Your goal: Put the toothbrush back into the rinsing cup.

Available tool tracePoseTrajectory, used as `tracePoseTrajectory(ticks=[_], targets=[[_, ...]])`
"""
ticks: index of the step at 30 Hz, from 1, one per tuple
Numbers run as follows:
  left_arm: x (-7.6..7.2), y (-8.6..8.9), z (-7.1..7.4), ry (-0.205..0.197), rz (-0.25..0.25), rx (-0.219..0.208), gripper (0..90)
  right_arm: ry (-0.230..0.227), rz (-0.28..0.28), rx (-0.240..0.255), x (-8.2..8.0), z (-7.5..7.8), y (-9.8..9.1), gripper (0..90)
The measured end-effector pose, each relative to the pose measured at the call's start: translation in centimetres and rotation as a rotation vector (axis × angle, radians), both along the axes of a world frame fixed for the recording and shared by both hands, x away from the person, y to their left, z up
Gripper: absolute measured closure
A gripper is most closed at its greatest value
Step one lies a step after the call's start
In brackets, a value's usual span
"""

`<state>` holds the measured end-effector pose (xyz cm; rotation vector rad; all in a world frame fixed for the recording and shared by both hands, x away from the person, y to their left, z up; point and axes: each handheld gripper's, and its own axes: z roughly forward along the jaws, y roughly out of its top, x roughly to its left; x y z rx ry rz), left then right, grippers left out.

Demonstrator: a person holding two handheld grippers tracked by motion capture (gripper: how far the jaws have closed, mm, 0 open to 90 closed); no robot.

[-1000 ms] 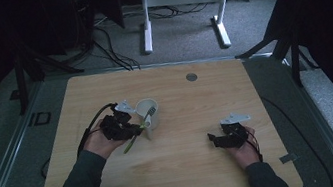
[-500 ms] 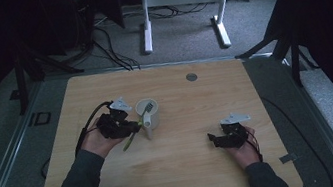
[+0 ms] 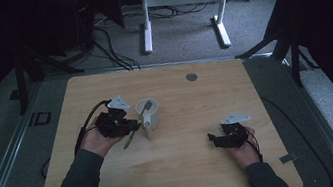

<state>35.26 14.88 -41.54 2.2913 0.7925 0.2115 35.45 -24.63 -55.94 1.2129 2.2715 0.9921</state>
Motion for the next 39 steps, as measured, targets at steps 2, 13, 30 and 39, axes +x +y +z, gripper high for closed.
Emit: tracePoseTrajectory(ticks=[2, 13, 30, 39], targets=[[0.0, 0.02, 0.09, -0.002, -0.002, -0.003, 82.2, 0.0, 0.0, 0.0, 0.0, 0.0, 0.0, 27.3], [0.02, 0.04, 0.48, -0.014, 0.003, -0.016, 82.3, -0.001, 0.0, 0.0, 0.0, -0.01, 0.0, 27.3], [0.07, 0.21, 0.89, -0.032, 0.017, -0.036, 82.2, 0.0, 0.0, 0.001, 0.0, -0.01, 0.01, 27.3], [0.23, 0.38, 0.94, -0.035, 0.027, -0.048, 82.2, 0.0, 0.0, 0.0, 0.0, -0.01, 0.0, 27.3]])
